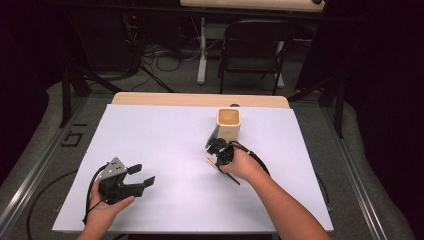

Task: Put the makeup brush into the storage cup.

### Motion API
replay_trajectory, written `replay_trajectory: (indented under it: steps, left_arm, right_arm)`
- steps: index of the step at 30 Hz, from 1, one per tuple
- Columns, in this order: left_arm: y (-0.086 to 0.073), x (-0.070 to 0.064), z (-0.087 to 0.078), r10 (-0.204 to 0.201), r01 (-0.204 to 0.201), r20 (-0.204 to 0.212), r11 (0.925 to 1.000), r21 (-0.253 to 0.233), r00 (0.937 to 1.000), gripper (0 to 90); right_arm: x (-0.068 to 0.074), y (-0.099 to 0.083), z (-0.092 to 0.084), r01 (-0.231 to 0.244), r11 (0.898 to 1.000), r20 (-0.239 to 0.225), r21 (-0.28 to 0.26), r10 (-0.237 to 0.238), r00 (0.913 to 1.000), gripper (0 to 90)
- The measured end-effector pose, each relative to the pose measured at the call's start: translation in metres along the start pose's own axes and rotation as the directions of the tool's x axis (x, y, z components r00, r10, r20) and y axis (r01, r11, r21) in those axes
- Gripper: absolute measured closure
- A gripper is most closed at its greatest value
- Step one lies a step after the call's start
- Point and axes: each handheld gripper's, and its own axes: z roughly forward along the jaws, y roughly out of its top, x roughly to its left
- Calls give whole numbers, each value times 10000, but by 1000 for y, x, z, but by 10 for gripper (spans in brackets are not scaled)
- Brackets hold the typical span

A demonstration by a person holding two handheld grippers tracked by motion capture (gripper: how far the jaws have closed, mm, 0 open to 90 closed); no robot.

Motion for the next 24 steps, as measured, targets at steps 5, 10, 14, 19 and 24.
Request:
replay_trajectory:
  steps: [5, 10, 14, 19, 24]
  left_arm:
    - [0, 0, 0, -11, 11, 25, 10000, -6, 10000, 308]
    - [0, 0, 1, -20, 20, 27, 10000, -5, 10000, 308]
    - [0, -1, 1, -15, 15, 46, 10000, -3, 10000, 309]
    - [0, -1, 1, -6, 6, 48, 10000, -6, 10000, 310]
    - [0, 0, 1, -18, 18, 57, 10000, 6, 10000, 310]
  right_arm:
    - [0, -2, -3, -88, 9999, -80, -111, 87, 9999, 835]
    - [0, -4, -4, -52, 9997, -93, -245, 49, 9999, 836]
    - [1, -4, -7, -68, 9999, -147, -81, 67, 9999, 837]
    - [3, -2, -12, 93, 10000, 48, 4, -93, 9999, 838]
    - [6, 0, -20, 195, 9998, 133, 80, -196, 9997, 838]
